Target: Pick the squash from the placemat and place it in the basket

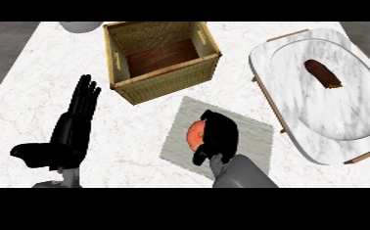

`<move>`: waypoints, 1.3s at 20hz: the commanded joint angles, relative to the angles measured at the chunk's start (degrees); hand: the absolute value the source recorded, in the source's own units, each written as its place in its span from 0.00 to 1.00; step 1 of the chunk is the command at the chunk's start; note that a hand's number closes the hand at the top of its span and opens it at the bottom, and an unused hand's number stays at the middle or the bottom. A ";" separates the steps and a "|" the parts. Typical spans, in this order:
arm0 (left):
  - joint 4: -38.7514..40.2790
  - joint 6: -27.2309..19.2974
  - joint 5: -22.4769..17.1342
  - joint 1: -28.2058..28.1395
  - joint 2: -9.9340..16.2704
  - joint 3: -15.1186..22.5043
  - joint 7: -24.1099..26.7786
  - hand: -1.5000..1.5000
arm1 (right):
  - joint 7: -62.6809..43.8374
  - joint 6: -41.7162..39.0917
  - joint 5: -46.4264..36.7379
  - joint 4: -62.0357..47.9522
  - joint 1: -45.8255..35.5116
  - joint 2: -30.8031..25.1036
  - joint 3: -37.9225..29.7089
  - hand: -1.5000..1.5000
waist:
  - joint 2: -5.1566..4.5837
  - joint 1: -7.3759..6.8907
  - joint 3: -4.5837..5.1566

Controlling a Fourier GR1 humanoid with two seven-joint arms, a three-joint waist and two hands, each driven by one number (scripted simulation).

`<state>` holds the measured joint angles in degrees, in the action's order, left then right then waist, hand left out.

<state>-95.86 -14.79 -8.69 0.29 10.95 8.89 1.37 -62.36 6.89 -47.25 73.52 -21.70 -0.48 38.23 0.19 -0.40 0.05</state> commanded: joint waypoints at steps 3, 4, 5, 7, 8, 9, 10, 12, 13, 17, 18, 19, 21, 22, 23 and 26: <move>1.50 0.93 0.87 2.76 -0.55 -1.88 -1.62 0.50 | -4.55 0.24 1.60 -3.45 -2.58 0.46 4.93 1.00 | -0.21 -0.01 -0.06; 0.29 0.99 1.58 -1.31 -1.81 -0.43 0.90 0.50 | -1.33 -0.03 1.62 -6.19 -4.01 0.46 1.67 1.00 | -0.21 -0.09 -0.05; 0.40 0.55 2.39 -0.87 -2.12 0.09 0.87 0.50 | -5.43 -1.96 -0.79 -1.52 -1.59 0.45 4.14 1.00 | -0.14 0.12 -0.05; 5.81 3.82 -0.66 4.82 -0.04 -4.94 0.93 0.50 | 2.67 0.18 -2.03 -5.50 0.27 -0.26 1.26 1.00 | -0.22 0.44 -0.04; -2.76 2.65 1.05 -1.70 0.47 -2.12 -1.53 0.50 | -2.88 0.30 1.61 -8.24 -6.61 0.45 3.33 1.00 | -0.20 -0.43 -0.06; -1.60 1.00 1.45 2.35 -1.31 -2.27 -3.60 0.50 | -2.16 -0.60 -0.29 -6.06 -3.80 0.45 4.23 1.00 | -0.17 0.02 -0.06; 0.98 3.43 0.43 -1.48 -1.68 -2.28 1.40 0.50 | -6.66 0.23 -1.86 -1.02 -2.08 0.45 7.82 1.00 | -0.13 0.07 -0.04; 1.53 2.71 0.94 3.56 -1.40 -1.49 -1.55 0.50 | -2.23 -2.78 6.26 -5.02 -12.62 0.44 14.20 1.00 | -0.55 -2.35 -0.07; 2.32 3.01 0.68 4.67 -1.79 -1.36 -0.99 0.50 | -0.11 -1.32 5.37 -3.78 -11.45 0.44 19.40 1.00 | -0.76 -3.64 -0.06; 2.68 4.96 1.48 5.90 -2.54 2.13 -0.86 0.50 | 7.56 -5.21 9.89 -2.65 -18.99 0.46 24.24 1.00 | -1.75 -9.13 -0.04; 2.79 4.66 2.23 5.08 -2.79 2.76 -0.35 0.50 | 7.83 -4.25 10.97 -3.63 -20.58 0.46 25.44 1.00 | -1.51 -8.60 -0.04; 2.17 4.08 2.43 5.71 -3.22 3.05 -1.21 0.50 | 6.93 -3.10 11.76 -3.43 -21.52 0.47 26.45 1.00 | -1.44 -9.28 -0.06; 2.62 3.99 2.02 5.49 -3.28 2.58 -1.70 0.50 | 5.29 -1.05 11.77 -2.02 -25.60 0.47 28.30 1.00 | -1.03 -8.60 -0.02; 2.99 3.57 2.98 5.98 -3.40 2.91 -1.16 0.50 | 4.42 -0.41 13.40 -0.78 -27.35 0.48 27.85 1.00 | -0.97 -8.26 -0.01; 2.96 3.97 2.01 7.99 -2.93 1.95 -3.13 0.50 | 5.58 1.74 13.49 -2.20 -28.29 0.48 27.25 1.00 | -1.26 -8.72 -0.04; 4.10 4.12 1.82 7.39 -3.15 1.71 -2.40 0.50 | 4.22 6.96 16.70 3.62 -30.59 0.48 27.03 1.00 | -0.83 -7.84 0.00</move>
<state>-92.51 -10.83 -6.67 6.99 8.07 10.63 -0.57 -56.13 8.09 -33.55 73.31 -48.57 -0.10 64.38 -0.87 -8.28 0.04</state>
